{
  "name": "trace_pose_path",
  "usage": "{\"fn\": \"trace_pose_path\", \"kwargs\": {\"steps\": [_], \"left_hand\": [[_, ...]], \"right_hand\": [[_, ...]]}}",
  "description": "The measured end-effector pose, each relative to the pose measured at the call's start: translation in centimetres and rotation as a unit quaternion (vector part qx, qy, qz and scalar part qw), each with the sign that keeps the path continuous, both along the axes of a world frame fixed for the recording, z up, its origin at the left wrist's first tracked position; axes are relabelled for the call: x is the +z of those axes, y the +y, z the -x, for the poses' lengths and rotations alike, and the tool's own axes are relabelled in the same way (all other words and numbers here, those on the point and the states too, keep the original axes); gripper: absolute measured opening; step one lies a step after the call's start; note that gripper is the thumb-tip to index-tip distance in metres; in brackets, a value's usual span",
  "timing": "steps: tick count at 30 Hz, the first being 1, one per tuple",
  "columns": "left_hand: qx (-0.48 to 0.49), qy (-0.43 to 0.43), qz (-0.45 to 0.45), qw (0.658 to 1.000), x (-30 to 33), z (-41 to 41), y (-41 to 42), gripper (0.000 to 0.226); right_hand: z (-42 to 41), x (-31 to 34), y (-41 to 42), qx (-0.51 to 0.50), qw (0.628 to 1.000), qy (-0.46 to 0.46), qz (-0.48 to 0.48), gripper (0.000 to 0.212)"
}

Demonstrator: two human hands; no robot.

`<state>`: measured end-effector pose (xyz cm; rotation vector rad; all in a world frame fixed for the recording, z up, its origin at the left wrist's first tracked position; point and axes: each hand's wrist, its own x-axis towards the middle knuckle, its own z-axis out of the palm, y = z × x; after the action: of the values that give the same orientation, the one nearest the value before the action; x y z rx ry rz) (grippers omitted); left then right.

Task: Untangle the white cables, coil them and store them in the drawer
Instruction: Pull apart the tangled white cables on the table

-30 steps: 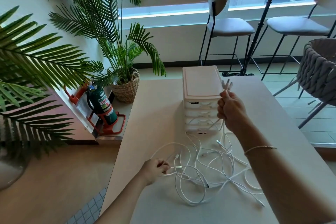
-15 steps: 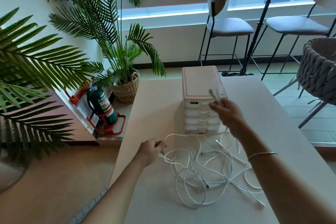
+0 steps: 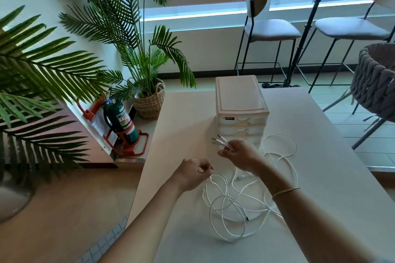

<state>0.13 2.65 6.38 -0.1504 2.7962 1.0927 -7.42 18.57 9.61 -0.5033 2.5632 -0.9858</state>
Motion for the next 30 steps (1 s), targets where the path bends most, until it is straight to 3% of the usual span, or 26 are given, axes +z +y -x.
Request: {"fn": "trace_pose_path", "kwargs": {"steps": [7,14,17,24,28,30], "left_hand": [[-0.014,-0.152,0.119,0.981,-3.6,-2.7,-2.4,0.024],[-0.055,-0.194,0.333,0.921,-6.3,-5.3,-4.6,0.028],[-0.067,-0.197,0.362,0.909,-6.7,-5.5,-4.6,0.030],[-0.030,-0.135,0.252,0.958,-4.9,-1.8,-0.8,0.030],[-0.021,-0.094,0.091,0.991,-3.2,1.5,2.0,0.063],[-0.017,-0.054,0.025,0.998,-2.0,3.1,3.7,0.068]], "right_hand": [[1.5,1.8,1.8,-0.122,0.990,0.031,0.057,0.033],[3.6,3.5,4.3,-0.254,0.951,0.092,0.150,0.030],[3.9,3.7,4.6,-0.278,0.943,0.091,0.160,0.030],[3.1,3.1,3.1,-0.217,0.960,0.063,0.168,0.028],[2.5,3.4,2.5,-0.180,0.964,0.050,0.191,0.036],[2.3,3.6,2.4,-0.169,0.964,0.043,0.203,0.036]]}}
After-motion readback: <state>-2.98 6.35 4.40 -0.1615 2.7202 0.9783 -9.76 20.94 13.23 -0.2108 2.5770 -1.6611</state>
